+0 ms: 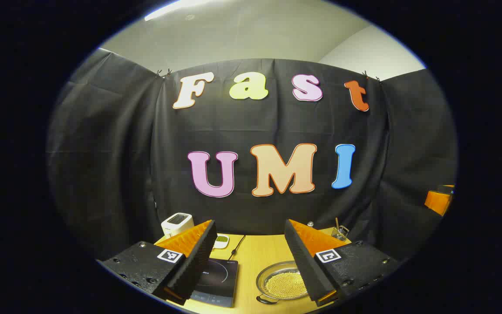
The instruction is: First push the handle of the pot to place it horizontally, then grasp the pot with both hands and set it on the induction cooktop.
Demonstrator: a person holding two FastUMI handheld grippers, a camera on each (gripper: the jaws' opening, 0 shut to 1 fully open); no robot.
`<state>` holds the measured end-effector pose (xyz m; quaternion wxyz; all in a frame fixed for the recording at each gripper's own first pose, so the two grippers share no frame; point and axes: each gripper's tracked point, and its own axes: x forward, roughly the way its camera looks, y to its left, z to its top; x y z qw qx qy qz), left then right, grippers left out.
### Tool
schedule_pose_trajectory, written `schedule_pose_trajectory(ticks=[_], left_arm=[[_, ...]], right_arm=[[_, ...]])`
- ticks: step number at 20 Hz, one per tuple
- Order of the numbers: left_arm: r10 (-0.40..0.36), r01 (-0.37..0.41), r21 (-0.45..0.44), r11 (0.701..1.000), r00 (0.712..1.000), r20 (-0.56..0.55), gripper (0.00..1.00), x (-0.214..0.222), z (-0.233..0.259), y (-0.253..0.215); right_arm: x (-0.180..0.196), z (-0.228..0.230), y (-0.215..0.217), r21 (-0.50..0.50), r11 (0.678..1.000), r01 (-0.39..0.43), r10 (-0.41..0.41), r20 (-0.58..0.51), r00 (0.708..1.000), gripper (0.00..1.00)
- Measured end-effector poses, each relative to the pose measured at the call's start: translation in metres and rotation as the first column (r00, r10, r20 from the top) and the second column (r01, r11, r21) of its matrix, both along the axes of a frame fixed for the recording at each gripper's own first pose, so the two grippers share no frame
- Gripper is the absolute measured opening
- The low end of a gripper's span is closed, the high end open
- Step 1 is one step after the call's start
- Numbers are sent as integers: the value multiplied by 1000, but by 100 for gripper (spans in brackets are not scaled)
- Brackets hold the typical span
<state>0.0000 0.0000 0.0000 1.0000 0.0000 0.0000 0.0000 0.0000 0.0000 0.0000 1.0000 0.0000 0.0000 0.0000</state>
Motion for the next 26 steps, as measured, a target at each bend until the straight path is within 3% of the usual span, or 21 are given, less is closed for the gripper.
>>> schedule_pose_trajectory(ticks=[2,19,23,24,26], left_arm=[[6,-6,-4,1000,1000,-3,92,-1,-2,-5],[57,-57,3,998,998,-13,95,-15,-15,-28],[71,-71,9,997,997,-18,92,-21,-17,-29],[72,-72,10,997,997,-19,96,-22,-19,-29],[72,-72,15,997,997,-26,92,-25,-22,-31]], right_arm=[[1,-1,-8,-7,1000,1,-1,-4,1000,93],[10,-11,-32,-5,996,-84,84,-13,996,93],[12,-16,-35,4,995,-97,97,-24,995,93],[13,-17,-35,10,995,-101,102,-26,994,93],[13,-19,-33,21,994,-110,111,-28,993,93]])
